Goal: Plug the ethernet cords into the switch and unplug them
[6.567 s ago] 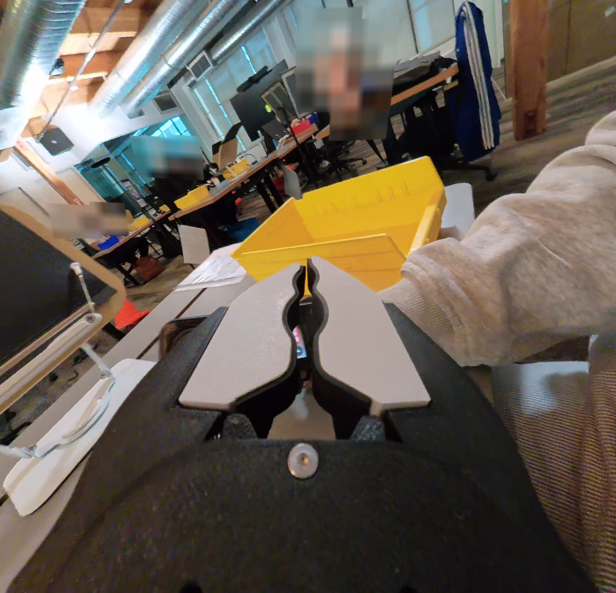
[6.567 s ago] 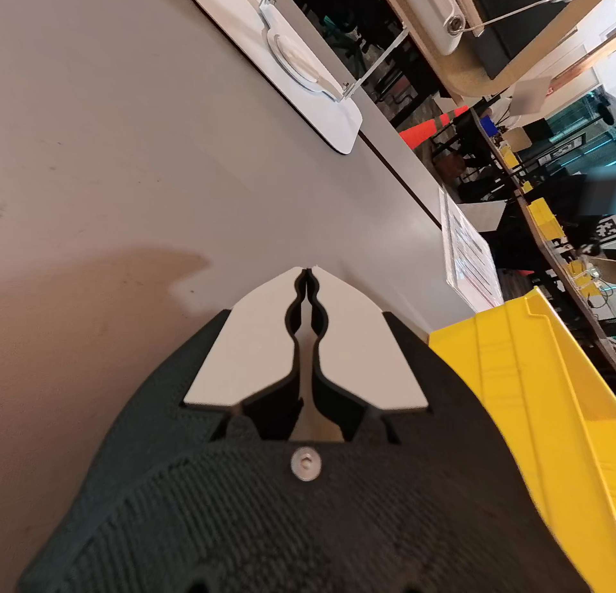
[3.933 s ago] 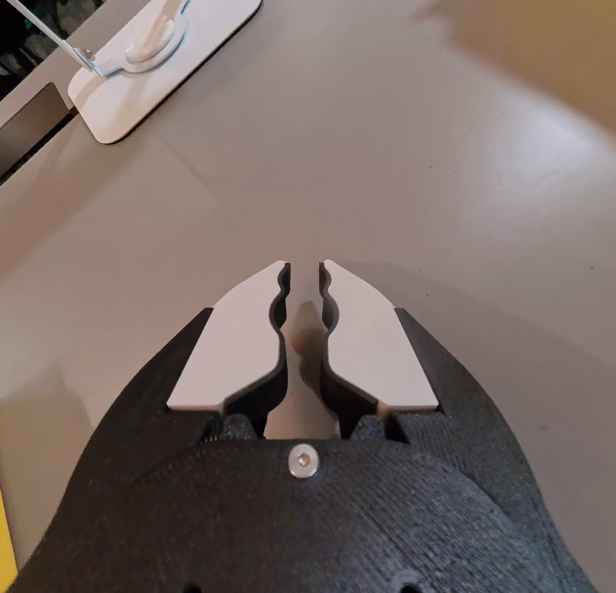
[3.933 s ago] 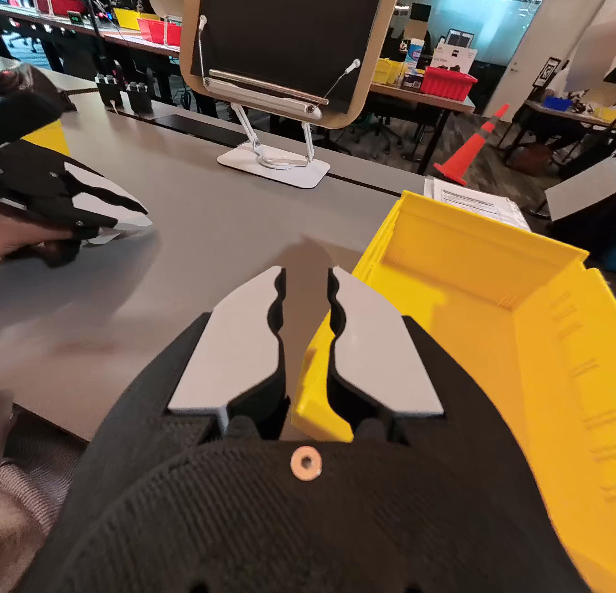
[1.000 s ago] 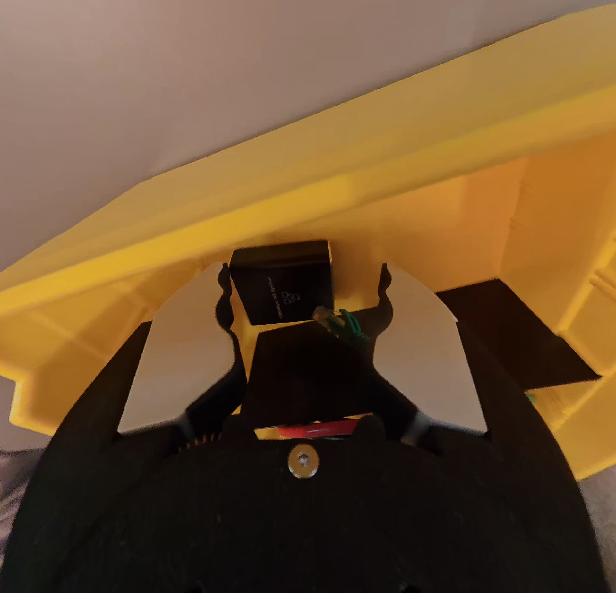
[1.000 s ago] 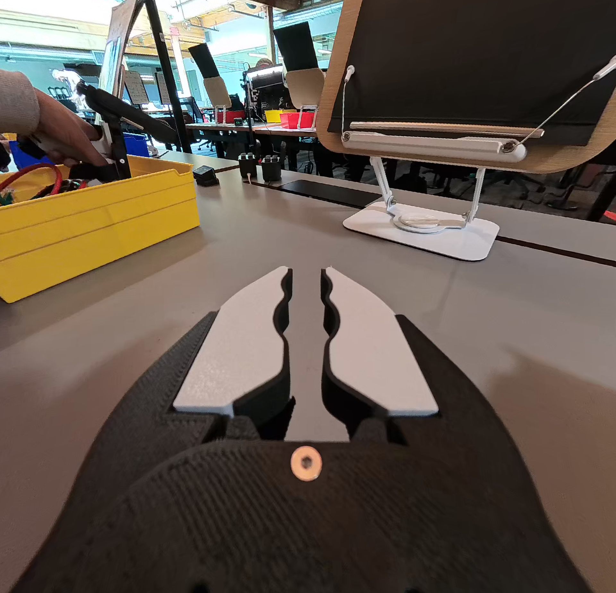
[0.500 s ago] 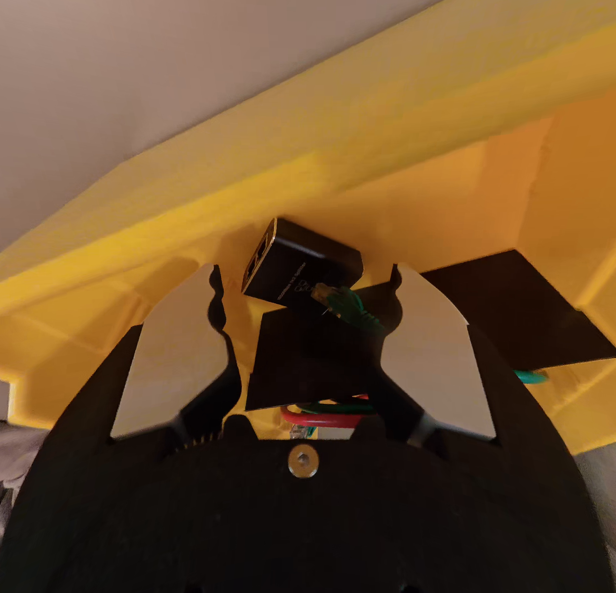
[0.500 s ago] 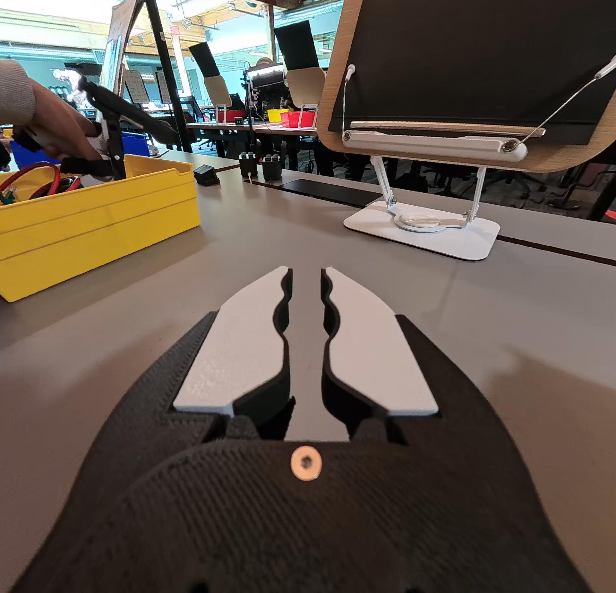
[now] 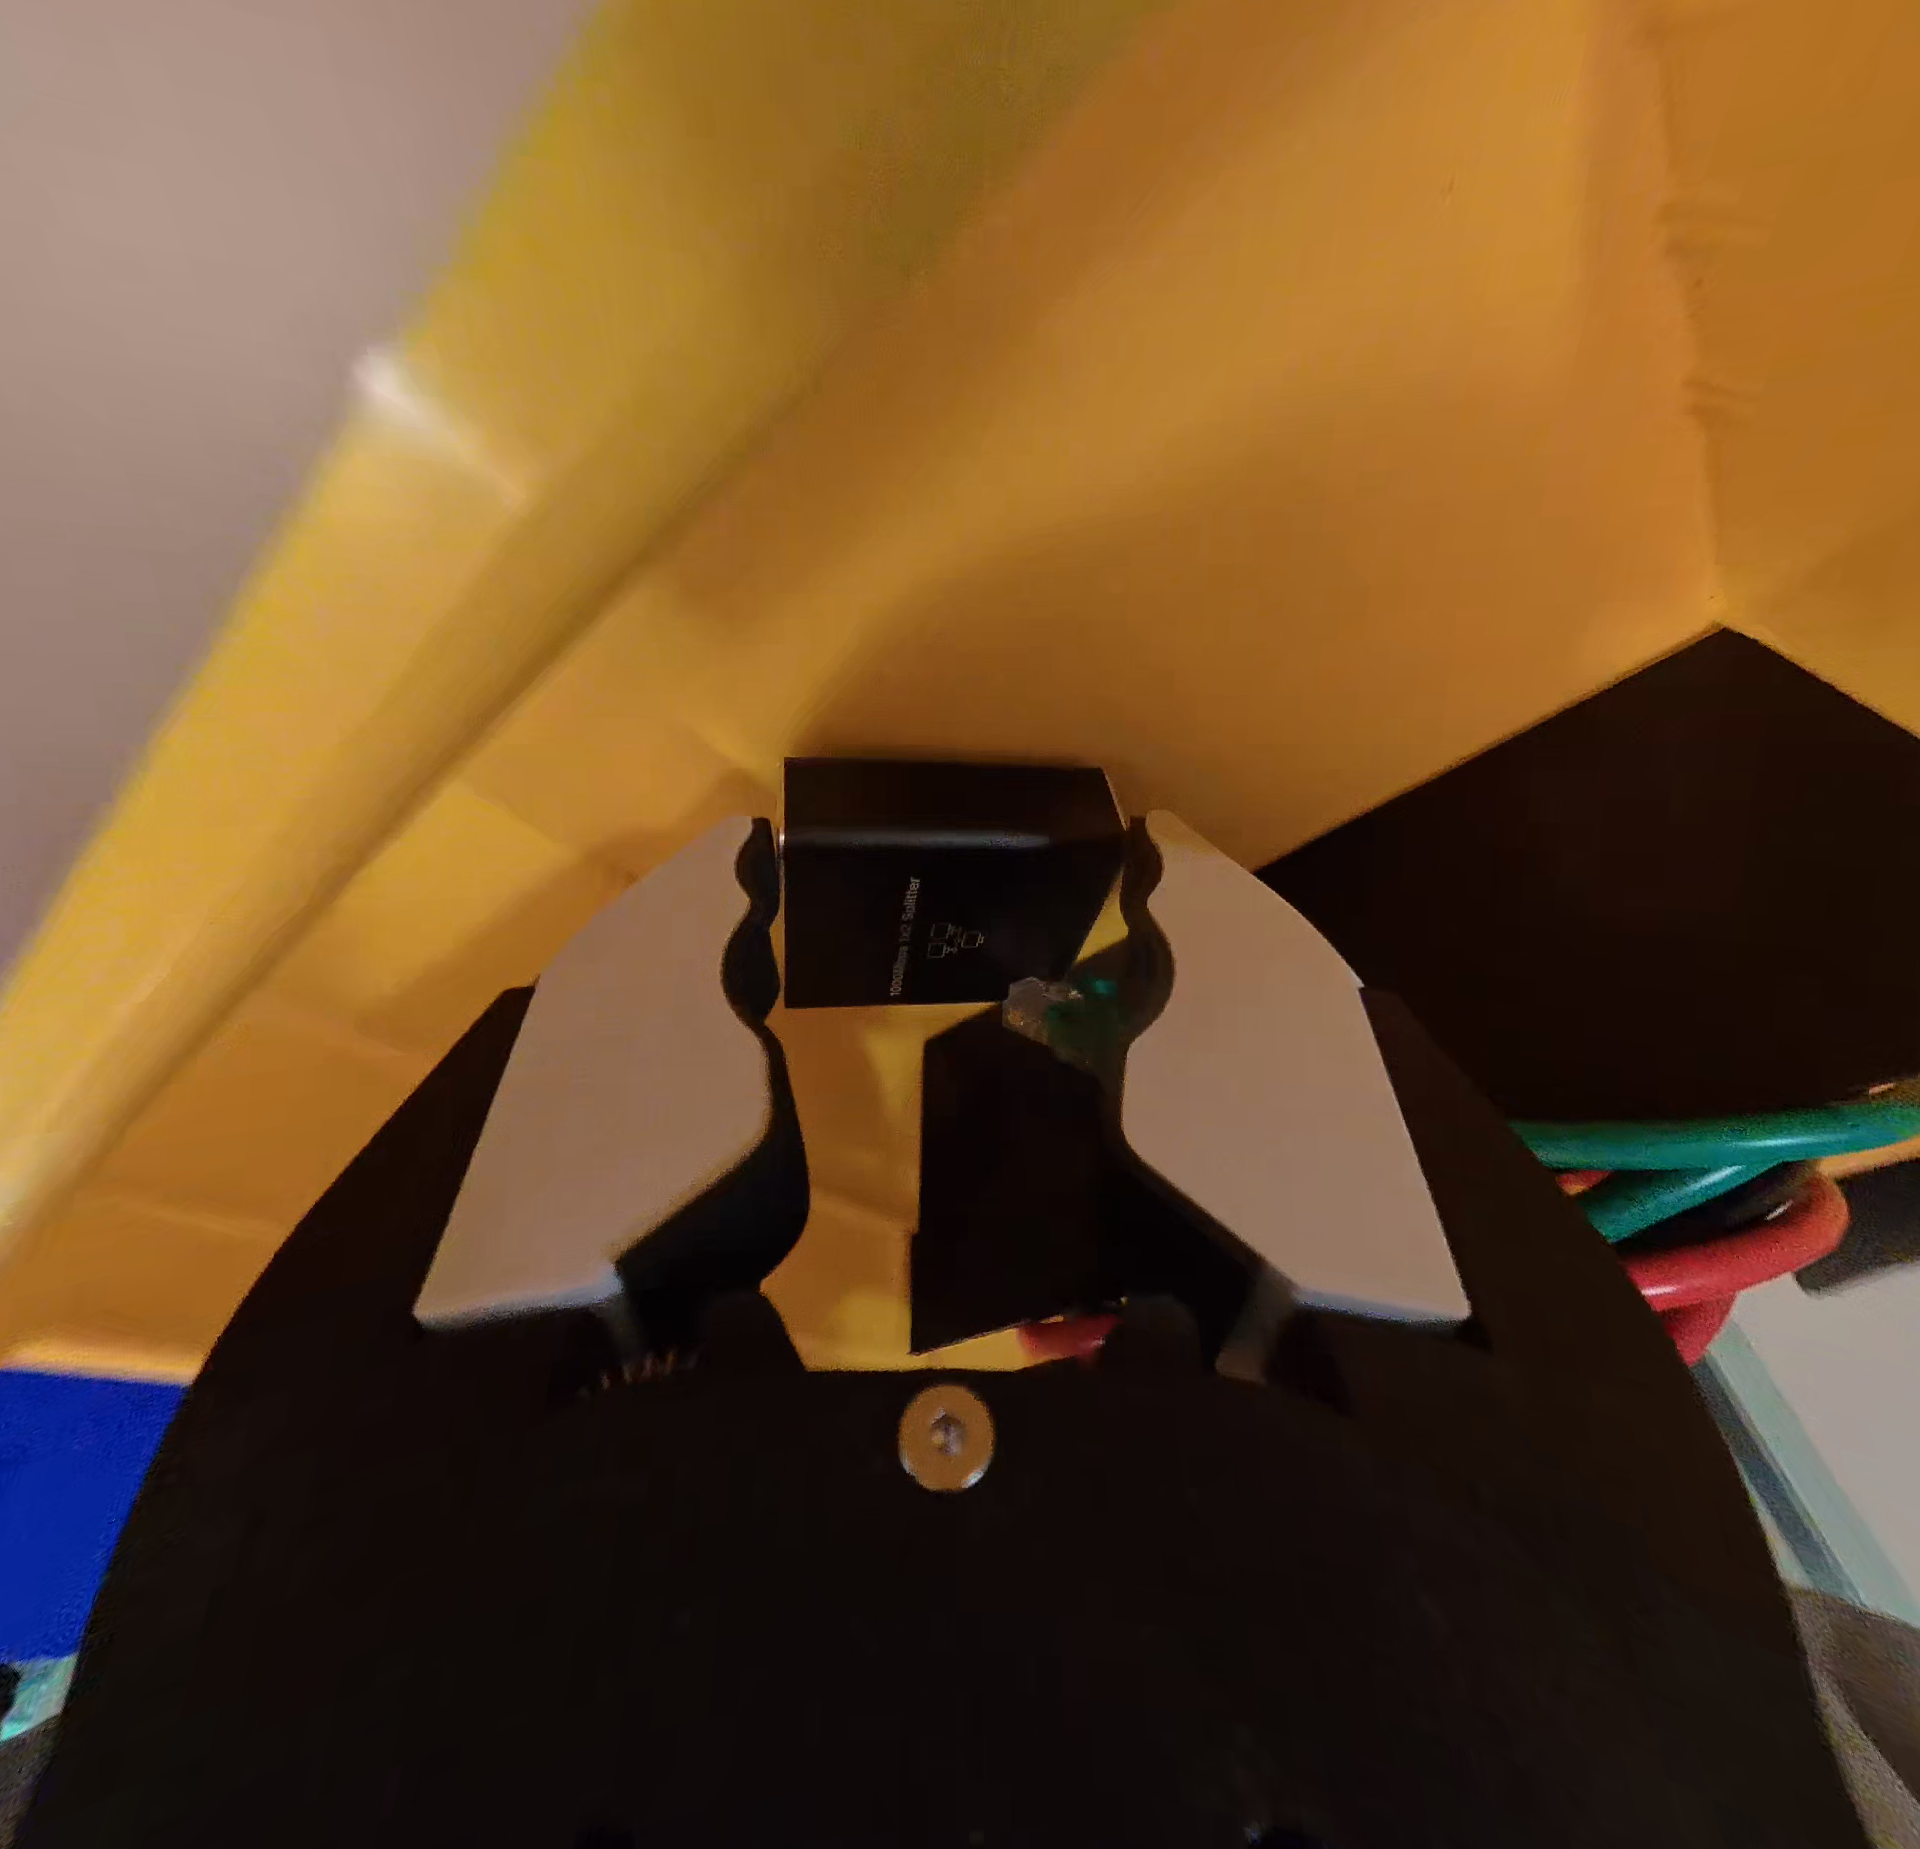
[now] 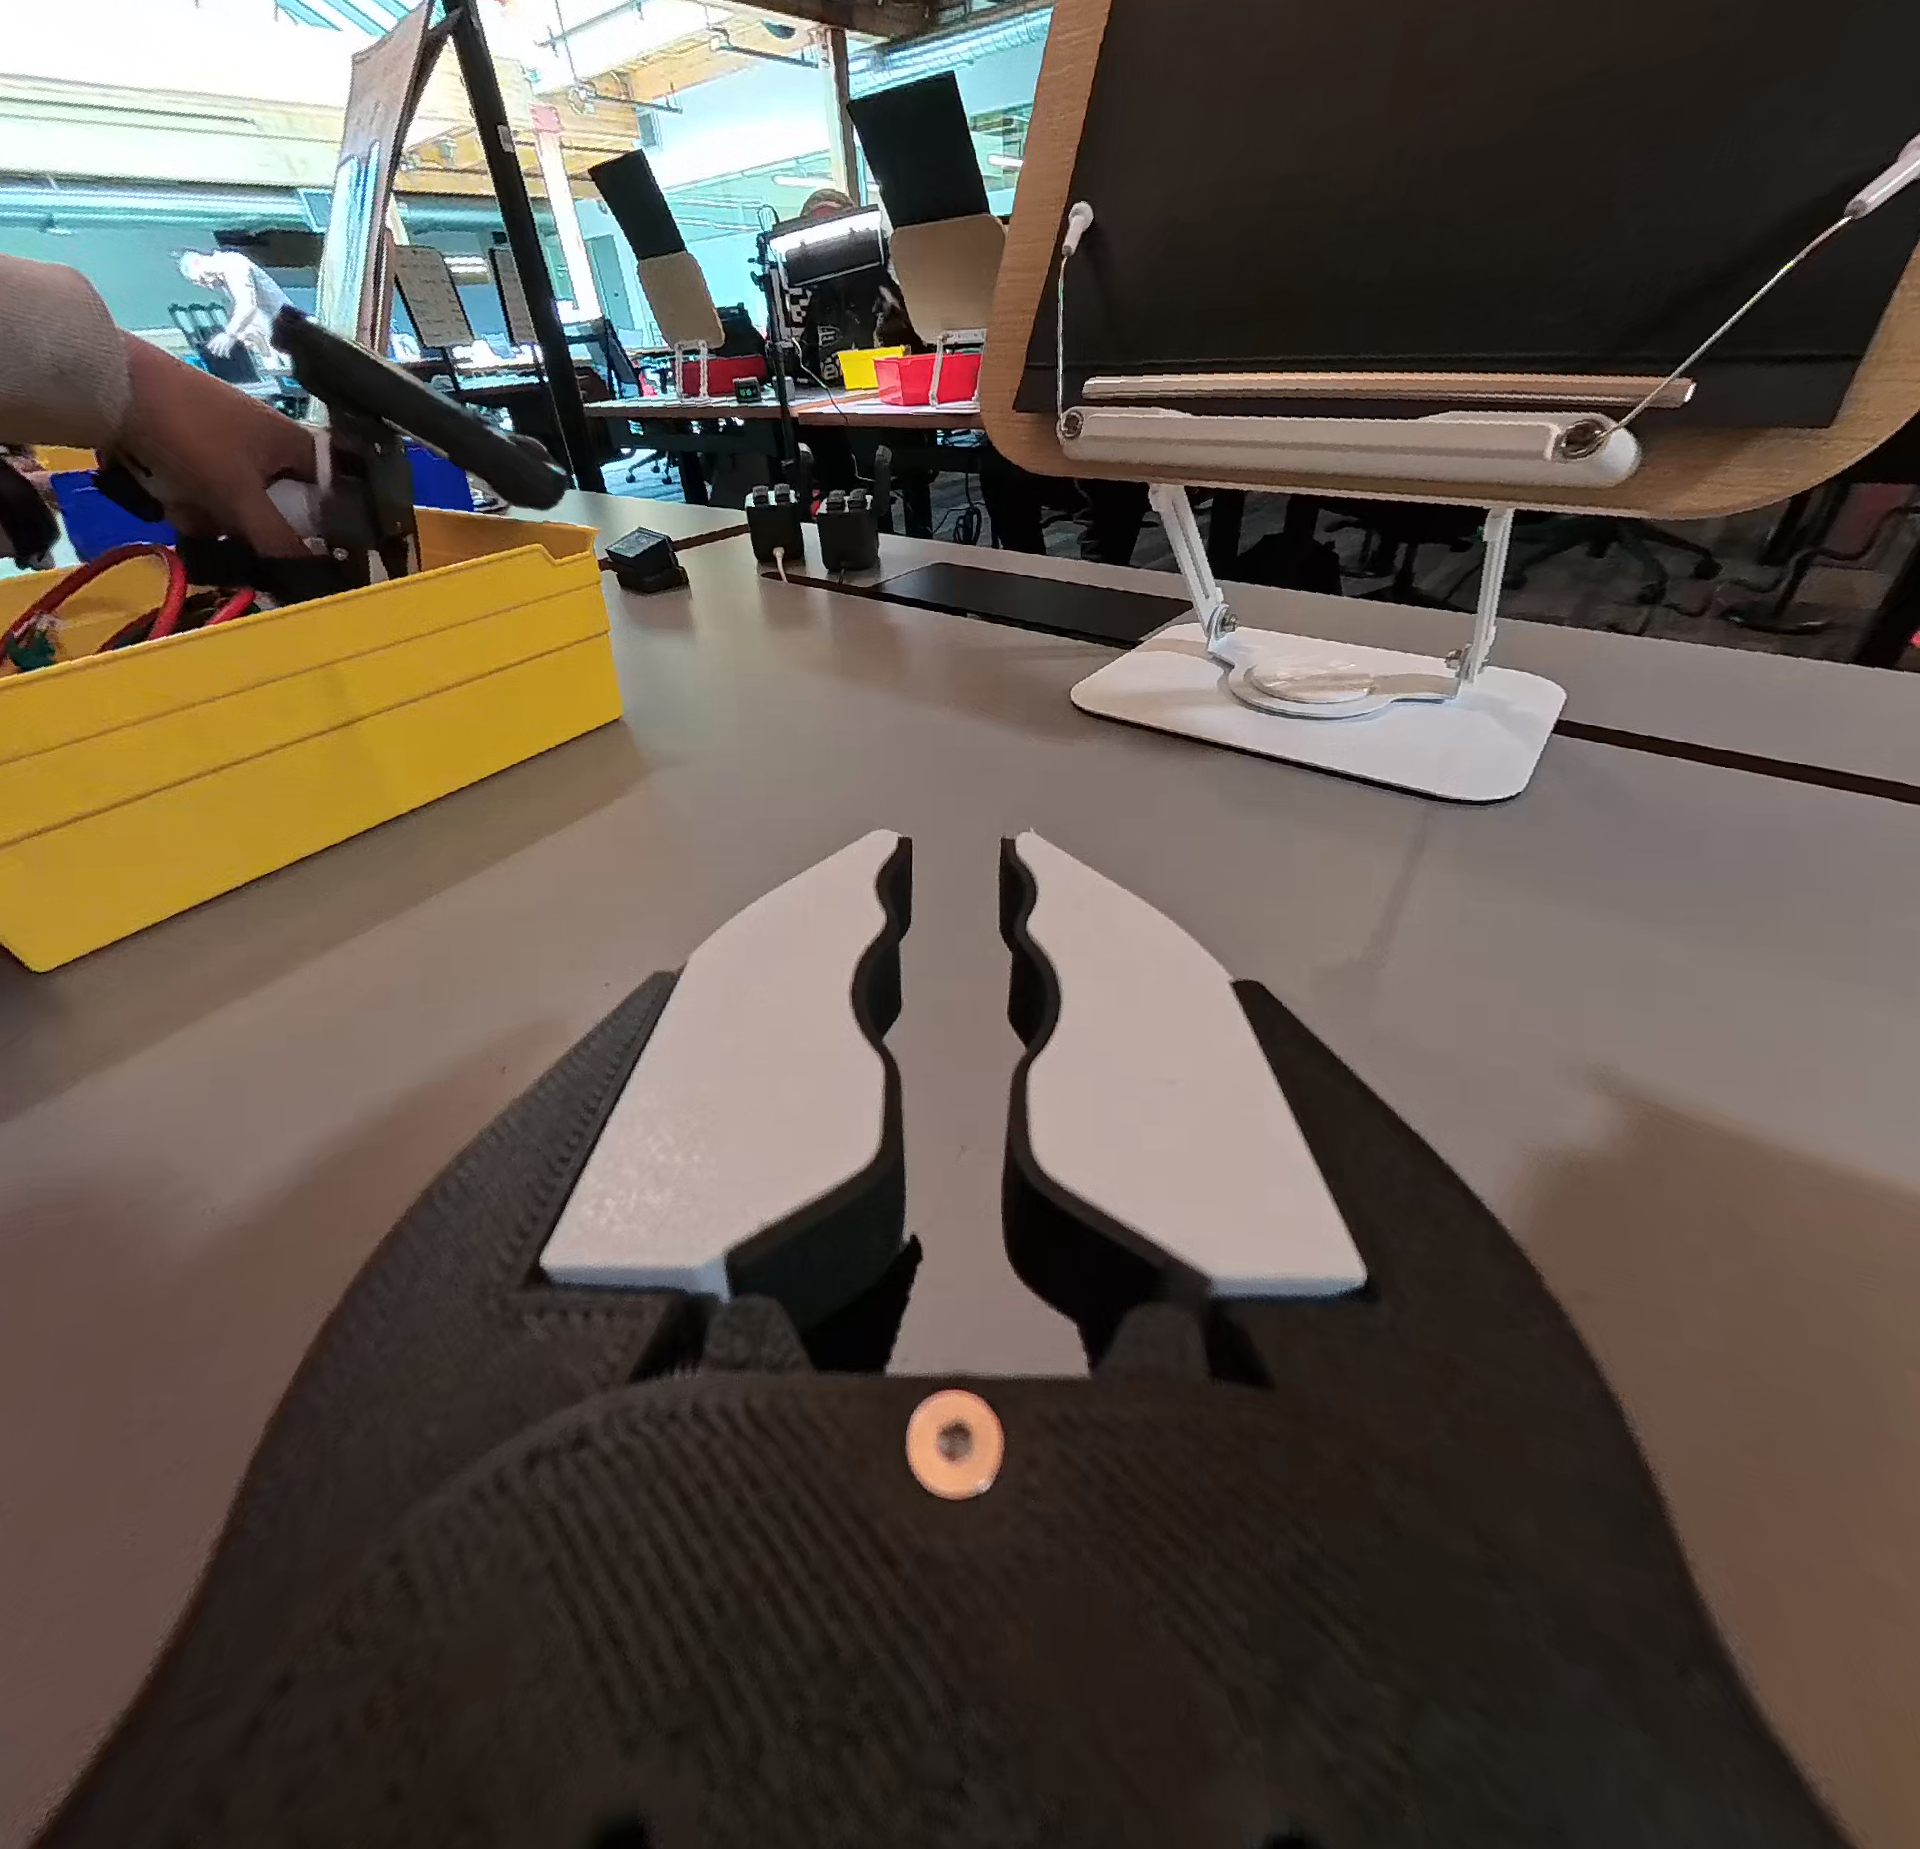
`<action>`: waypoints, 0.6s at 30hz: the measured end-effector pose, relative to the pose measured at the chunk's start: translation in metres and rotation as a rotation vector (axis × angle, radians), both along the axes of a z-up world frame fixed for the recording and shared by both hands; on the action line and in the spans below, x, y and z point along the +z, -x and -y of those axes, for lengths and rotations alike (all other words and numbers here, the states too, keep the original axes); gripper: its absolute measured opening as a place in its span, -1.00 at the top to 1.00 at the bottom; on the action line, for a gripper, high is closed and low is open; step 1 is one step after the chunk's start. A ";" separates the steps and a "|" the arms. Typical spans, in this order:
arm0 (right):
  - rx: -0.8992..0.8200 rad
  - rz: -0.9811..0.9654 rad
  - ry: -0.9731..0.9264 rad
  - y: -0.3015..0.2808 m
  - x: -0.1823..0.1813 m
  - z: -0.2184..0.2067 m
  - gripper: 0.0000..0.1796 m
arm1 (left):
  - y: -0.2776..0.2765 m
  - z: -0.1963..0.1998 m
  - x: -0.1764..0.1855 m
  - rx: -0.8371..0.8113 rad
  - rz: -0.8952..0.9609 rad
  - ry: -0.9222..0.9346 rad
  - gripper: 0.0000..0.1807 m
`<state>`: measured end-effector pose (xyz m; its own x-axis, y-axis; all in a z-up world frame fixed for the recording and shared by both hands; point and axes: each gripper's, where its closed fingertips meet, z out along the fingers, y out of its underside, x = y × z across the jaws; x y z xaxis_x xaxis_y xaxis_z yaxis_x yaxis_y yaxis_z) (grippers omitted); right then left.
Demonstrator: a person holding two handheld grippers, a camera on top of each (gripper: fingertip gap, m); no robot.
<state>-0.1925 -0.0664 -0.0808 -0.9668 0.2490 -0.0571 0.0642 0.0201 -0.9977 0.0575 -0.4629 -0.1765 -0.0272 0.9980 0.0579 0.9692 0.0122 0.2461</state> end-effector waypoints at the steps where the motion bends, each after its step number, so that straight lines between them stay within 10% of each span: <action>1: 0.000 0.003 0.002 0.000 0.000 0.000 0.82 | 0.004 0.003 0.004 -0.008 -0.034 0.030 0.26; 18: 0.054 0.063 0.071 -0.007 0.008 -0.006 0.76 | 0.068 -0.017 0.132 0.013 -0.702 0.256 0.26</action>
